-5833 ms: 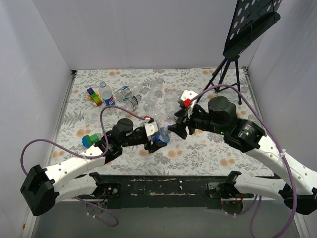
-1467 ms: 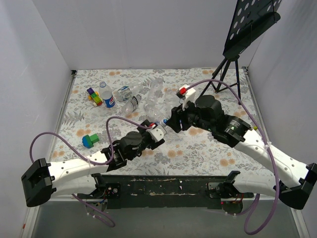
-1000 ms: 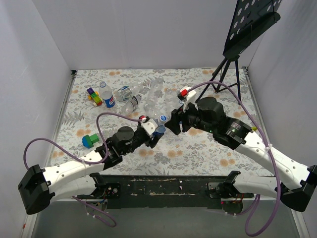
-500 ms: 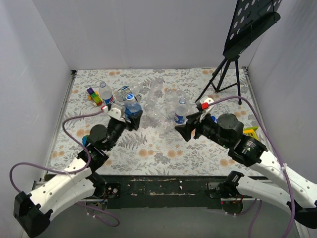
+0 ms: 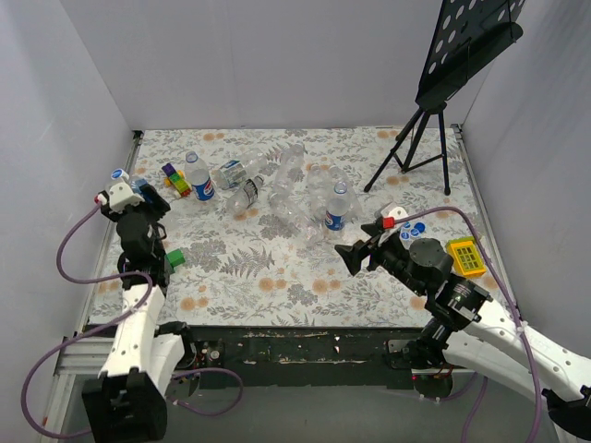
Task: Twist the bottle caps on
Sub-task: Place the plastic bottle at the center of the board.
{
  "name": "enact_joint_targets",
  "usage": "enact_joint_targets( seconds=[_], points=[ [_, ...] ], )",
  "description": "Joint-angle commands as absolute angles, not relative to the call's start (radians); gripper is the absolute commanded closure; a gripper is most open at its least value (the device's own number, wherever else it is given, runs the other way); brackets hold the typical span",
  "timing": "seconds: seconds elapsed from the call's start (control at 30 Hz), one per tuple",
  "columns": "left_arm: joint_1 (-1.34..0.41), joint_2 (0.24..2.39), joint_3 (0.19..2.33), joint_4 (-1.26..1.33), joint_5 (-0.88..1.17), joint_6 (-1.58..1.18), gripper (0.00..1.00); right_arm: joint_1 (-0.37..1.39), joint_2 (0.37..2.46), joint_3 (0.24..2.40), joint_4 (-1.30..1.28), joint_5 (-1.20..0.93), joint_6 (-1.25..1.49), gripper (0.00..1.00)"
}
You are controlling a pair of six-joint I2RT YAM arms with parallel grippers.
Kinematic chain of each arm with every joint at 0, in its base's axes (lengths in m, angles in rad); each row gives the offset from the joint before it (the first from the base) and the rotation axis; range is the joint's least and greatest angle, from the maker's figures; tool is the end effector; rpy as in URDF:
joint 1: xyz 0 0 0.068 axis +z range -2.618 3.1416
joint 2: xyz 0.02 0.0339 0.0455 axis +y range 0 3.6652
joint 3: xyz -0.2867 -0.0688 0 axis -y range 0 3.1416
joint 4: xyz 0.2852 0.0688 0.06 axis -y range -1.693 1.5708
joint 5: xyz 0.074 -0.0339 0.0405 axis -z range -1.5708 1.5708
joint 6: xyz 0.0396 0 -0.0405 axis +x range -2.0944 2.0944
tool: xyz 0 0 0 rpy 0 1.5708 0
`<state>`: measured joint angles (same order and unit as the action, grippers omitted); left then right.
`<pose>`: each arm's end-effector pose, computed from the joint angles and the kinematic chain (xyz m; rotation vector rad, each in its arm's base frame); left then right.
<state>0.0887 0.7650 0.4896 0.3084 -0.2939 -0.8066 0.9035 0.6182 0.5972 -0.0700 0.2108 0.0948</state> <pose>0.2139 0.0305 0.2959 -0.8741 1.2791 -0.3438 0.1210 0.1402 0.3234 -0.5132 1.6129 0.5797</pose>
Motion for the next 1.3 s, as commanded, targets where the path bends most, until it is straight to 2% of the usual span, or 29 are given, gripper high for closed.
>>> enact_joint_targets(
  seconds=[0.0, 0.3, 0.67, 1.07, 1.27],
  points=[
    [0.155, 0.946, 0.473, 0.516, -0.319, -0.802, 1.0, 0.904, 0.551, 0.505, 0.133, 0.247, 0.06, 0.11],
    [0.301, 1.4, 0.545, 0.998, -0.238, -0.726, 1.0, 0.902, 0.48, 0.397, 0.219, 0.294, 0.022, 0.1],
    [0.402, 1.776, 0.715, 1.292, 0.0, -0.69, 0.99, 0.902, 0.515, 0.388, 0.25, 0.353, -0.037, 0.1],
    [0.422, 1.925, 0.746, 1.353, 0.084, -0.681, 0.98, 0.9, 0.615, 0.414, 0.239, 0.333, -0.077, 0.1],
    [0.428, 1.942, 0.73, 1.33, 0.1, -0.683, 0.92, 0.9, 0.609, 0.413, 0.241, 0.324, -0.078, 0.1]
  ],
)
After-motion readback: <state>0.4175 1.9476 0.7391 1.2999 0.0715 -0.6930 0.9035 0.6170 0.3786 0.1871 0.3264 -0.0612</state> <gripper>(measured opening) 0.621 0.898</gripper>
